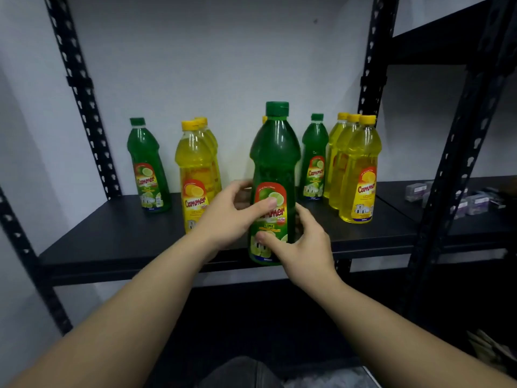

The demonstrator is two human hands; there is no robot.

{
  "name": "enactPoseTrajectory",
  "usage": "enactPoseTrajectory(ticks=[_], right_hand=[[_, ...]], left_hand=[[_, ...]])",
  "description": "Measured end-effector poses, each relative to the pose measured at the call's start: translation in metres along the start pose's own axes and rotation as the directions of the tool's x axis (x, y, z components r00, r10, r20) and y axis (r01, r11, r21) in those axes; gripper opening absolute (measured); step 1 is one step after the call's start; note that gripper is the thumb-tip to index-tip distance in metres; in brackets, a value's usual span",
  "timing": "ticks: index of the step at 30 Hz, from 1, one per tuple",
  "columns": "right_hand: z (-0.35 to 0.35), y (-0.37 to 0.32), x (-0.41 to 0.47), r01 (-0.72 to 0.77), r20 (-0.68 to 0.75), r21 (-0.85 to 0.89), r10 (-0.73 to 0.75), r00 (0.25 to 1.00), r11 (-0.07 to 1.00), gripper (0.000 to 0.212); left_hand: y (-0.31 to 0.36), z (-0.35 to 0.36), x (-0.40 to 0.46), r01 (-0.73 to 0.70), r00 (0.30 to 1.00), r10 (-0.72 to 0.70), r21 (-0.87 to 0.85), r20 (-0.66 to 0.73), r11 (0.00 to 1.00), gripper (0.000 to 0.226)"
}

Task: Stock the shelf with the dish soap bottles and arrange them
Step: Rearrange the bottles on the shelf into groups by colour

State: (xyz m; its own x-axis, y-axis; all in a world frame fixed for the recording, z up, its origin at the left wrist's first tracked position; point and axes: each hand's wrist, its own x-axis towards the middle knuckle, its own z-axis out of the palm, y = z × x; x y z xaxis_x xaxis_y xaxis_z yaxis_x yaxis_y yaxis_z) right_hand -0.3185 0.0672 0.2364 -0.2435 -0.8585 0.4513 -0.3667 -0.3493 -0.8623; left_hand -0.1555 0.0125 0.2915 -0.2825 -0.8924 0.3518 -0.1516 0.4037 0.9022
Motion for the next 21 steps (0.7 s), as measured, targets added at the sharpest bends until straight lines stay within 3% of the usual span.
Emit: enactPoseTrajectory(ticks=[3, 7, 10, 14, 18, 21], right_hand=[[0.030, -0.022, -0.003, 0.068, 0.112, 0.055, -0.074, 0.991, 0.996, 0.070], [0.073, -0.041, 0.004, 0.134, 0.285, 0.086, -0.154, 0.946, 0.987, 0.066], [0.107, -0.052, 0.015, 0.191, 0.351, 0.090, -0.211, 0.912, 0.977, 0.069], [0.149, -0.061, 0.032, 0.229, 0.442, 0.081, -0.241, 0.864, 0.970, 0.078], [0.177, -0.048, 0.044, 0.275, 0.525, -0.081, -0.193, 0.829, 0.958, 0.094], [0.185, -0.031, 0.049, 0.350, 0.580, -0.255, -0.147, 0.801, 0.901, 0.085]], left_hand=[[0.007, -0.029, -0.012, -0.019, 1.000, 0.019, 0.011, -0.005, 1.000, 0.074], [-0.003, -0.083, -0.028, -0.055, 0.991, 0.053, -0.016, -0.126, 0.998, 0.064], [-0.013, -0.120, -0.034, -0.054, 0.968, 0.041, -0.045, -0.246, 0.998, 0.064], [-0.027, -0.164, -0.028, -0.078, 0.937, 0.047, -0.076, -0.347, 0.994, 0.048], [-0.051, -0.200, -0.018, -0.035, 0.920, 0.029, -0.008, -0.390, 0.999, 0.065], [-0.071, -0.218, -0.012, 0.024, 0.916, 0.002, 0.058, -0.400, 0.998, 0.072]])
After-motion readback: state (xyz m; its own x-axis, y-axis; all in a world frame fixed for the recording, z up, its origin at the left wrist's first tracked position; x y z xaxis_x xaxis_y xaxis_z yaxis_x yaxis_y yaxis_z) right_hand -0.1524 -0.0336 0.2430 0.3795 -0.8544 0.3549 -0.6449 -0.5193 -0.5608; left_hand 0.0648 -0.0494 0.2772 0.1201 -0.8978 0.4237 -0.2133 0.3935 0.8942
